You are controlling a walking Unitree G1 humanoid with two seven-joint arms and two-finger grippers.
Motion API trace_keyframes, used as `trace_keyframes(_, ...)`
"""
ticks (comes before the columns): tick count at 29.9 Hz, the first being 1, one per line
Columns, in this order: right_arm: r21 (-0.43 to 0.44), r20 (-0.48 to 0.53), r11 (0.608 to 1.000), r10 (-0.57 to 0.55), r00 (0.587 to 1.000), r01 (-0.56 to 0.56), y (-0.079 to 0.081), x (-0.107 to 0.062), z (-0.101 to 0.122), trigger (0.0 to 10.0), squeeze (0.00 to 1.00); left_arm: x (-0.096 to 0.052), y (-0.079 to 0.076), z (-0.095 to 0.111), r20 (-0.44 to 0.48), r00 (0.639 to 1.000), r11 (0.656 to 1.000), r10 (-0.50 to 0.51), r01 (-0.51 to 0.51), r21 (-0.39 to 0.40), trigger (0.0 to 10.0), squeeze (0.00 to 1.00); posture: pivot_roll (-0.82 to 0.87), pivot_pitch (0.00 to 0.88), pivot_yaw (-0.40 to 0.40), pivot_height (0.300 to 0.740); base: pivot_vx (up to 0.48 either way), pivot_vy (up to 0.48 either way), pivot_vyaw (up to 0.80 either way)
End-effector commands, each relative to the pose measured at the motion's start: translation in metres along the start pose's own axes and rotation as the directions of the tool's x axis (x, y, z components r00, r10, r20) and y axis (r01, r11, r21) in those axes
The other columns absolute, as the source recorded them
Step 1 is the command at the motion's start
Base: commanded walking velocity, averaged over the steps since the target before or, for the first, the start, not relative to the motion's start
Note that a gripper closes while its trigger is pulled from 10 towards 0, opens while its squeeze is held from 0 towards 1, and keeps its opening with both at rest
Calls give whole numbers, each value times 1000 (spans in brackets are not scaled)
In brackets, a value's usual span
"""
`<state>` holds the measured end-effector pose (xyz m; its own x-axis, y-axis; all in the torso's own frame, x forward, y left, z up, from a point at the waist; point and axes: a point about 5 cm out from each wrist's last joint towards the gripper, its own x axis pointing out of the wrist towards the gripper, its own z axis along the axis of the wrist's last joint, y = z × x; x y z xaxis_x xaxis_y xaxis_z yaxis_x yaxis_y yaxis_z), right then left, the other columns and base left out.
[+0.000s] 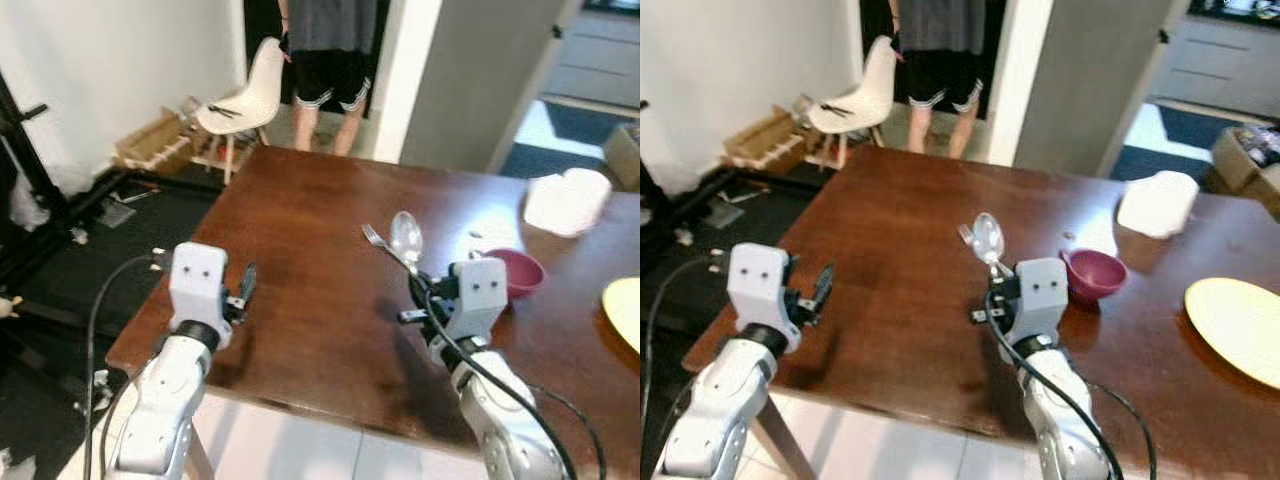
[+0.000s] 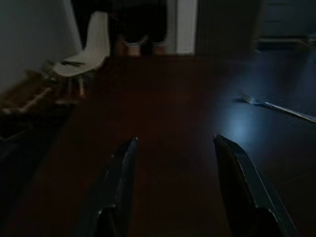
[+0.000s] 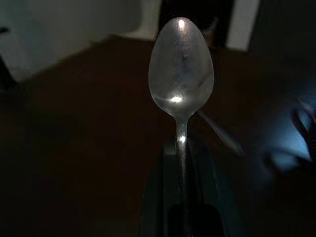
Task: Setting the table
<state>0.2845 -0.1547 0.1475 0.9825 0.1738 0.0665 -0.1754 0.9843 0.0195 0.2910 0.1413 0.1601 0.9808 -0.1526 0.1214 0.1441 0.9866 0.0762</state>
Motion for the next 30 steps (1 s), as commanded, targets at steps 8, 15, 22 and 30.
trace_keyframes(8, -3, -2, 1000, -4, 1000, 4, 1, 1, -2, 10000, 0, -1, 1, -2, -15, 1000, 1000, -2, 2, 8, 10000, 0, -59, 0, 35, 740, -338, 0, 0)
trace_keyframes(15, 9, -2, 1000, -7, 1000, 7, 1, 2, -3, 10000, 0, 1, 0, -2, -11, 1000, 1000, -9, 9, 10, 10000, 0, -58, 0, 40, 740, -283, 0, -63)
trace_keyframes(22, 29, -6, 999, -15, 1000, 15, 0, 3, -4, 10000, 0, 2, 1, -2, -12, 1000, 1000, -12, 12, 14, 10000, 0, -58, 0, 42, 740, 0, 0, -712)
trace_keyframes(30, 45, -11, 999, -23, 1000, 23, -2, 3, -5, 10000, 0, 2, 0, -3, -17, 1000, 1000, -17, 17, 9, 10000, 0, -59, 0, 43, 740, 0, 0, -800)
